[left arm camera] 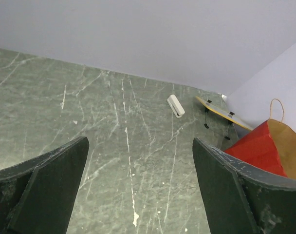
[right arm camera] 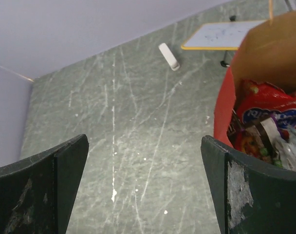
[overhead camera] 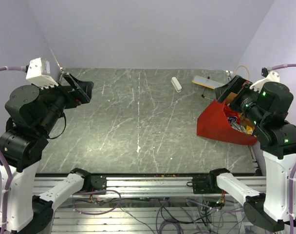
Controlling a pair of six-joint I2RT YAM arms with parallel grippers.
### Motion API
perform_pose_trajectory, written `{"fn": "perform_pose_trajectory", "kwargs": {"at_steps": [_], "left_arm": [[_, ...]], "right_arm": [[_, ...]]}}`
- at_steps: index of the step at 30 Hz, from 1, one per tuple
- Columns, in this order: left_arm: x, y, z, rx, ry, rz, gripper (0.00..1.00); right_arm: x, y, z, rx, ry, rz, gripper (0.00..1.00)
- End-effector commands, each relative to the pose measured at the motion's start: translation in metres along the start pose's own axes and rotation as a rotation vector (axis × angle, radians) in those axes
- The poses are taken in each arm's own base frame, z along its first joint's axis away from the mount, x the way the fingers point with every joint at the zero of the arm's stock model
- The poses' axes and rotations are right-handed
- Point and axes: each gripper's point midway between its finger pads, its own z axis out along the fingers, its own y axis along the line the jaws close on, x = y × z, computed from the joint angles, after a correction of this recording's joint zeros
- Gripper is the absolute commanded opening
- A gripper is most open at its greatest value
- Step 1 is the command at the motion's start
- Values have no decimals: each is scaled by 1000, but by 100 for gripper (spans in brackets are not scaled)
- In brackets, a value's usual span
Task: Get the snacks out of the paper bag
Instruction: Move the paper bag to the center of the board.
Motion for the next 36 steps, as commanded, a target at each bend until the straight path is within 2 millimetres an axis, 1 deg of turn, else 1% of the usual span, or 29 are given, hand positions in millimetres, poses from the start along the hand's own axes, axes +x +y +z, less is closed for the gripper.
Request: {"fn": "perform_pose_trajectory", "kwargs": {"at_steps": [1,5,11,15,18,23,25,29,31,34,36], "left_arm": [[10,3,1,-13,33,-67,99],[21,4,5,-17,71,-107,99],[37,-2,11,10,136,-156,98],[48,-9,12,43,196,-184,97],[55,-18,12,86,236,-212,97],[65,-37,8,186,300,-274,97],[69,-43,6,219,326,-295,98],[78,-47,6,248,366,-312,99],[81,-49,9,256,382,-312,99],[83,-53,17,279,404,-305,100],[81,-56,22,288,407,-289,100]], "right_arm": [[7,-22,-5,123,31,7,100],[9,-33,-1,191,57,-4,100],[1,-38,11,245,56,-21,100],[-4,-43,25,301,59,-26,100],[-6,-52,39,381,63,-10,100],[-12,-64,76,466,37,-12,100],[-14,-73,94,500,38,-2,100],[-19,-101,133,536,26,55,98],[-25,-112,154,548,-1,57,97],[-32,-131,176,588,-40,57,96],[-36,-144,189,609,-64,57,95]]}}
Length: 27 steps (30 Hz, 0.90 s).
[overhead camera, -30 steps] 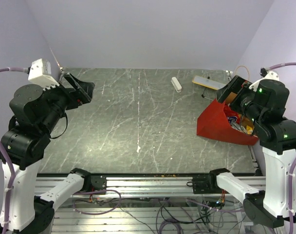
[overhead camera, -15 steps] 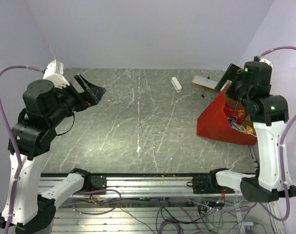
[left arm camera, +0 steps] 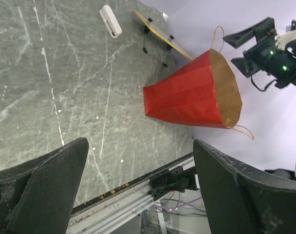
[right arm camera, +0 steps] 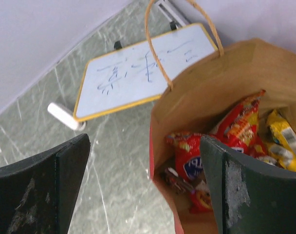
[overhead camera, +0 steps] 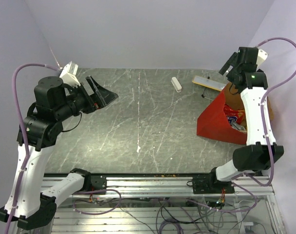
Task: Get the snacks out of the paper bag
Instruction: Move the paper bag to the center of the board.
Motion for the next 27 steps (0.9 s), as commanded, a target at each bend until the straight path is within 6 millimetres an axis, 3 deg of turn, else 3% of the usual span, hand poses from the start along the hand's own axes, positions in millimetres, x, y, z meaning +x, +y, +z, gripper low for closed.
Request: {"fn": "perform_pose_trajectory", "kwargs": {"at_steps": [1,7,11,16,18,22,27], "left_arm": [[-10,-16,9,71,17,40,100],[-36,-12,31,3,9,135,100],[-64,-11,35,-67,-59,228,99],[-76,-9,56,-120,-60,310,99],[-76,-9,66,-131,-51,336,99],[-70,-8,82,-141,-16,360,100],[-67,-7,76,-148,-13,341,100]], "right_arm": [[-31,1,37,14,-127,50,93],[-27,-13,89,60,-140,48,83],[-18,-11,120,45,-111,24,74],[-12,-10,145,48,-89,-15,58],[-8,-8,152,43,-77,-10,50],[-5,5,156,-14,-61,23,20],[-19,22,139,-112,-72,16,0]]}}
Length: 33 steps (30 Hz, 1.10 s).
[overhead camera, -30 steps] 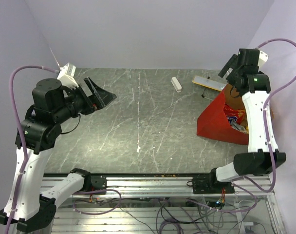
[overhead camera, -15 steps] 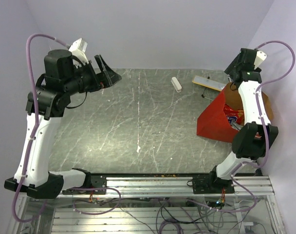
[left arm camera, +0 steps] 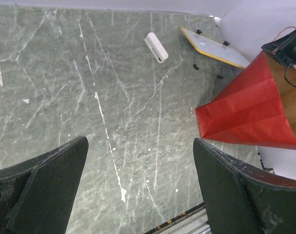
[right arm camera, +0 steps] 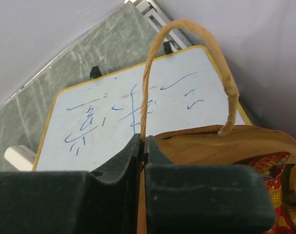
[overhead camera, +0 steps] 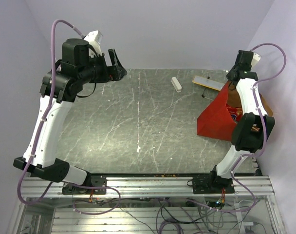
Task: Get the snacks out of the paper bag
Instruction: Move the paper bag to the center of the board.
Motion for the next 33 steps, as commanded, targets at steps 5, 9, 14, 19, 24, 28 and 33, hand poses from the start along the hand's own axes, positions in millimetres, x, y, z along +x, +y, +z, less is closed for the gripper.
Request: {"fn": "perform_pose_trajectory", "kwargs": {"at_steps": [5,9,14,19,24,28,33], "left_arm": [[-6,-7,-30,18,-29,-44,100],[0,-18,-34,80,-9,-115,98],[15,-31,-36,167,22,-204,98],[29,-42,-40,244,60,-264,99],[36,-45,-44,257,73,-347,100],[37,-48,-49,257,102,-346,100],[40,-44,-47,237,113,-356,99]], "right_arm": [[-38,35,-48,-215,-60,30,0],[-40,33,-72,-248,-53,-1,0],[-16,33,-103,-323,51,-32,0],[18,39,-145,-424,107,-78,0],[46,44,-182,-464,193,-118,0],[68,48,-212,-511,257,-125,0],[106,63,-252,-598,358,-170,0]]}}
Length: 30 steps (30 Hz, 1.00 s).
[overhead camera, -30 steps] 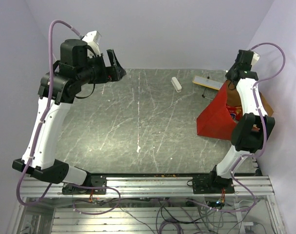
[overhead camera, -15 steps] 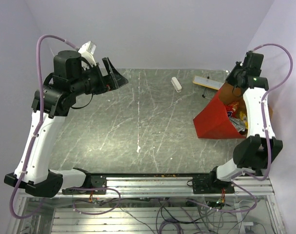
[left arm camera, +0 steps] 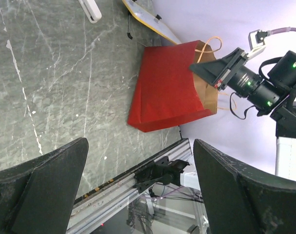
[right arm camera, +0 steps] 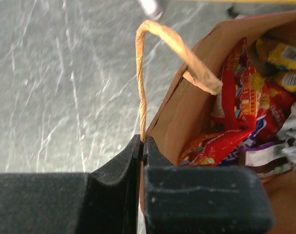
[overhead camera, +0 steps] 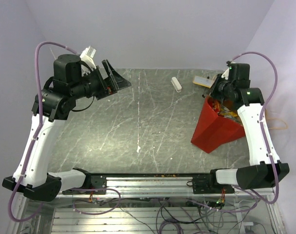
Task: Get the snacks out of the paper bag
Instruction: Move the paper bag to the center of the board.
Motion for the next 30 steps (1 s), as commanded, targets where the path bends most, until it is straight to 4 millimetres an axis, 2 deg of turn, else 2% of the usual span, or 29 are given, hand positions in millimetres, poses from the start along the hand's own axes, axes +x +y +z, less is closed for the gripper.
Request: {"fn": "perform_pose_trajectory", "kwargs": {"at_steps": [1,5,8,12,17,20,23,25,26,28,30], "left_arm": [[1,-8,-7,35,0,-24,99],[8,-4,-11,35,-4,-52,99],[13,-2,-15,33,-3,-66,98],[16,1,-18,27,-12,-84,98],[23,1,-19,55,-11,-137,98],[31,4,-17,68,3,-170,98],[39,8,-16,70,24,-181,98],[44,9,-14,81,41,-201,98],[47,7,-15,100,53,-214,98],[49,0,-13,154,62,-241,98],[54,-2,-10,183,86,-264,98]], "right_arm": [[44,39,-26,-129,118,-1,0],[75,63,-38,-230,183,0,0],[90,90,-42,-324,220,-28,0],[108,144,-48,-458,272,-103,0],[133,227,-59,-611,327,-208,0],[150,263,-64,-667,348,-262,0],[158,278,-65,-686,347,-253,0],[161,278,-65,-694,346,-219,1],[162,275,-66,-693,343,-210,5],[159,270,-69,-689,319,-211,19],[150,263,-75,-683,269,-242,39]]}}
